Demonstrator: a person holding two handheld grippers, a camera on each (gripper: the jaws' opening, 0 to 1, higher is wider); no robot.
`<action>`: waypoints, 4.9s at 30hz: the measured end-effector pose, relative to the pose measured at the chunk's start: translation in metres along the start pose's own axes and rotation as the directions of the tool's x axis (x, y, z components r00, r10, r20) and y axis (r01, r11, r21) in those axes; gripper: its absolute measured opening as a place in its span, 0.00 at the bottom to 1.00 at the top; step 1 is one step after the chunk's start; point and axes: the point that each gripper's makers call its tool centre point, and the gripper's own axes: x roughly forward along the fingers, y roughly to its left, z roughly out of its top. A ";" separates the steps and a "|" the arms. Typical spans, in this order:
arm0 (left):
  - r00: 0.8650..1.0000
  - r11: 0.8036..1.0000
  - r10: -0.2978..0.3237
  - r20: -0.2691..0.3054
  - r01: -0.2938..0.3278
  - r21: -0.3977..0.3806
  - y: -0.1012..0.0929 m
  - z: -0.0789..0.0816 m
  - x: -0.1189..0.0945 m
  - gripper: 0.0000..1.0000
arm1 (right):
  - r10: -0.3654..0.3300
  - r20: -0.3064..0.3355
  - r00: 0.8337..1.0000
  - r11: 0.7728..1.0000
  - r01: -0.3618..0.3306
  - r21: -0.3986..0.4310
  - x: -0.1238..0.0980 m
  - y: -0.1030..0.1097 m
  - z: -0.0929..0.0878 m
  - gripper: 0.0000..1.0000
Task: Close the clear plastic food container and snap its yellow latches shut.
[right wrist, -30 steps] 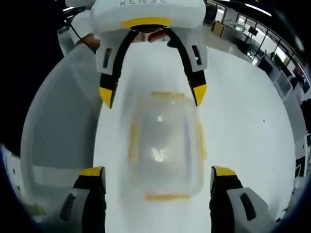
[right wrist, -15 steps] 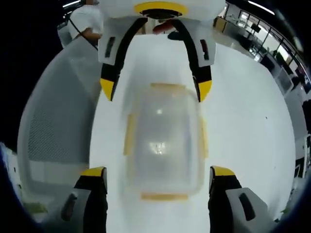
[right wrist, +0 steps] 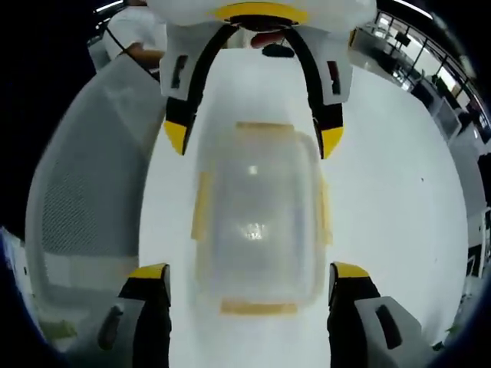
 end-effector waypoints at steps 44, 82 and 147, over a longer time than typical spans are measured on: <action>0.999 1.000 0.029 -0.046 -0.029 -0.009 -0.003 -0.010 0.024 0.86 | -0.033 -0.014 0.999 0.999 0.033 -0.015 0.018 -0.001 -0.004 0.77; 0.998 1.000 0.027 -0.052 -0.028 -0.012 -0.006 -0.012 0.024 0.87 | -0.038 -0.026 0.999 0.999 0.038 -0.015 0.019 0.001 -0.001 0.78; 0.997 0.998 0.013 -0.071 -0.017 -0.063 -0.010 -0.075 0.011 0.91 | -0.074 0.038 0.997 0.997 0.074 -0.002 0.045 -0.003 0.063 0.81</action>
